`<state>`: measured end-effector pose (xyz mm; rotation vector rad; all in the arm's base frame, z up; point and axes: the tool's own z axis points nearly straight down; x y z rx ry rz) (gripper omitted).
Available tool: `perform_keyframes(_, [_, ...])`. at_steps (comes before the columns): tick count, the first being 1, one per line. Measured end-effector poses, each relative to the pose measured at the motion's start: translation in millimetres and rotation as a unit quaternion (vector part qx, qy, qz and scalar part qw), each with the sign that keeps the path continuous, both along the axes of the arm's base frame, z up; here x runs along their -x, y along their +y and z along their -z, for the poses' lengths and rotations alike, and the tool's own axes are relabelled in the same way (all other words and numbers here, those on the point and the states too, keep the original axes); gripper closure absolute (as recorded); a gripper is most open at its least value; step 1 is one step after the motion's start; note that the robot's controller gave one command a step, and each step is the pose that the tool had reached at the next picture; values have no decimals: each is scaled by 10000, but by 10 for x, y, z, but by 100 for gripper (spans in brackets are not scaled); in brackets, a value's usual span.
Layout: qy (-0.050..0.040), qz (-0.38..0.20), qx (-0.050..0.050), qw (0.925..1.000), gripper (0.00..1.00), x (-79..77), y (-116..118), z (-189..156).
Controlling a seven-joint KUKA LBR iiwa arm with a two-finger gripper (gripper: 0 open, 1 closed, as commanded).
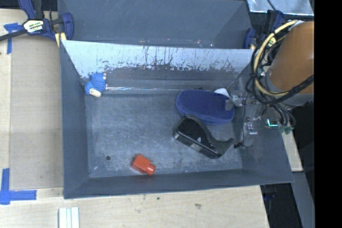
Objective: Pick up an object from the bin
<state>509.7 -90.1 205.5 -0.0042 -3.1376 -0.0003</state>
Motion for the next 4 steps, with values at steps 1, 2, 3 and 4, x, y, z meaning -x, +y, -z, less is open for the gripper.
perform_keyframes(1, [-215, -421, 40, 9989, 0, 174, 210, 1315])
perform_keyframes(2, [-214, -443, 51, 9988, 100, 165, 199, 1272])
perform_keyframes(3, [-102, -311, 25, 9995, 100, 69, 100, 1301])
perform_keyframes(4, [-98, -305, 39, 9995, 100, 74, 84, 1301])
